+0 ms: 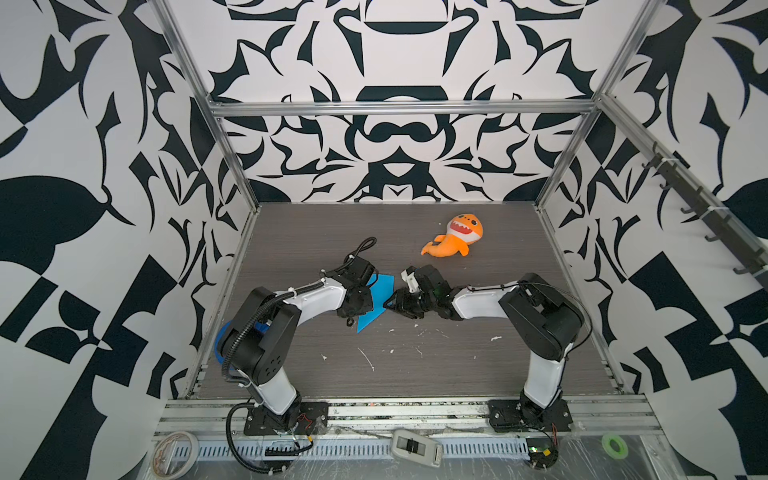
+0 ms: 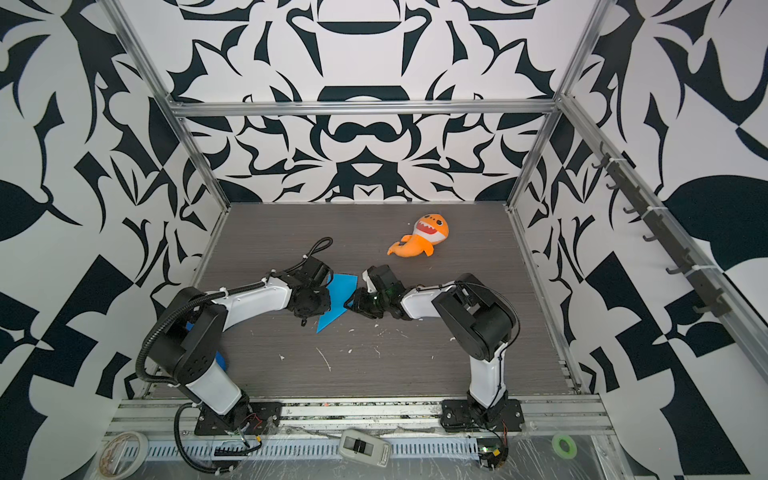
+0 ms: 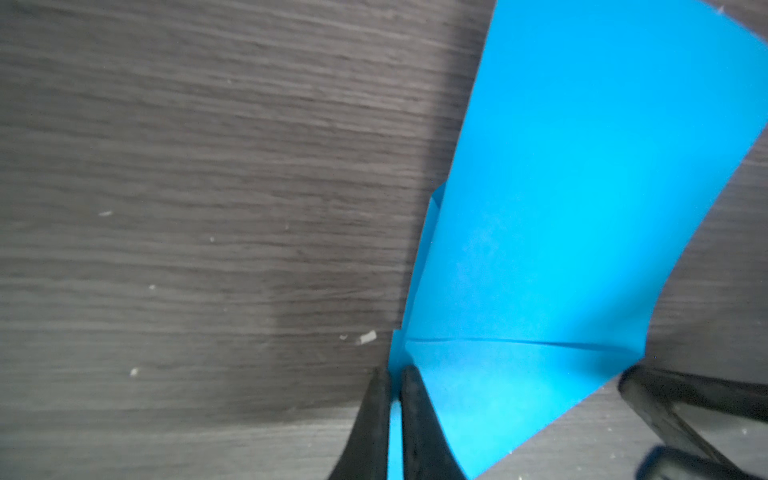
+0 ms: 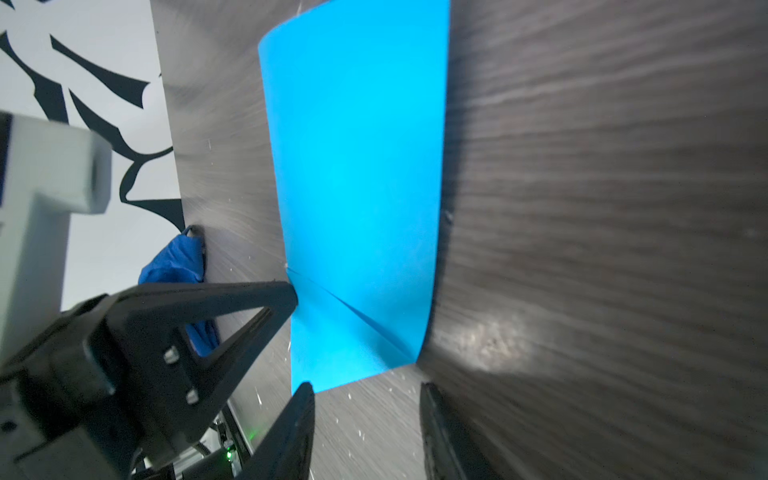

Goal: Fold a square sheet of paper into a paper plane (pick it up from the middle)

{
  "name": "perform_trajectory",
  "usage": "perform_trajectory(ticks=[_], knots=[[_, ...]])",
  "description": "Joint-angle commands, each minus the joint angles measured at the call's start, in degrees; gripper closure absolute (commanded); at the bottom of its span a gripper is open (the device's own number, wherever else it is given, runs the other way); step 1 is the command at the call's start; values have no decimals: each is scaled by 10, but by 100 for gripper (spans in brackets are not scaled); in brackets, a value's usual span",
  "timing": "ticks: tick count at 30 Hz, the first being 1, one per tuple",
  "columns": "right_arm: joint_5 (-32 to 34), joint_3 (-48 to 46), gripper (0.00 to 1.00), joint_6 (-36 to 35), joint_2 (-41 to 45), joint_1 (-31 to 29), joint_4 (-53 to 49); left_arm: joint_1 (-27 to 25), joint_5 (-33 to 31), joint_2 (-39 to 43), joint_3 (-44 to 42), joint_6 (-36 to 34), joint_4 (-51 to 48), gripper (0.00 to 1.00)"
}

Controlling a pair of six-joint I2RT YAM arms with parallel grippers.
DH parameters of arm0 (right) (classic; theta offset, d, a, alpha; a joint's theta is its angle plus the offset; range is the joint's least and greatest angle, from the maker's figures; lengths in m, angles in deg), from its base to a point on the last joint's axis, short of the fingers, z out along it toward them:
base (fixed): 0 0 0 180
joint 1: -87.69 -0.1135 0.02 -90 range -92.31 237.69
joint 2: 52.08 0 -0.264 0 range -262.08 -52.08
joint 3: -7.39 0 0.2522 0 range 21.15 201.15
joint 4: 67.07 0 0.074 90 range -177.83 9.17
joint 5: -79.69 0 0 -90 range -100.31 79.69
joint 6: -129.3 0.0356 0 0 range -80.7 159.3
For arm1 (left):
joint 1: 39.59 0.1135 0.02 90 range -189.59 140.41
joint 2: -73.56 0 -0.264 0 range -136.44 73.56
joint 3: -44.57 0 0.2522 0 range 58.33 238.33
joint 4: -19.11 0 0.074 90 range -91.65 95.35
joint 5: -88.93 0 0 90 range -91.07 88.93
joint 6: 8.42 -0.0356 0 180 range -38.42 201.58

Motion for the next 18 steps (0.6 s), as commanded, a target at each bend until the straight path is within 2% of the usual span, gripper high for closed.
perform_trajectory(ticks=[1, 8, 15, 18], knots=[[11, 16, 54, 27, -1, -1, 1, 2, 5, -22, -5, 4, -16, 88], [-5, 18, 55, 60, -21, -1, 39, 2, 4, -36, 3, 1, -26, 89], [-54, 1, 56, 123, -48, -1, 193, 2, 7, -47, 2, 2, -26, 89], [-58, 0, 56, 130, -56, -1, 218, 2, 7, -46, 2, 1, -25, 90]])
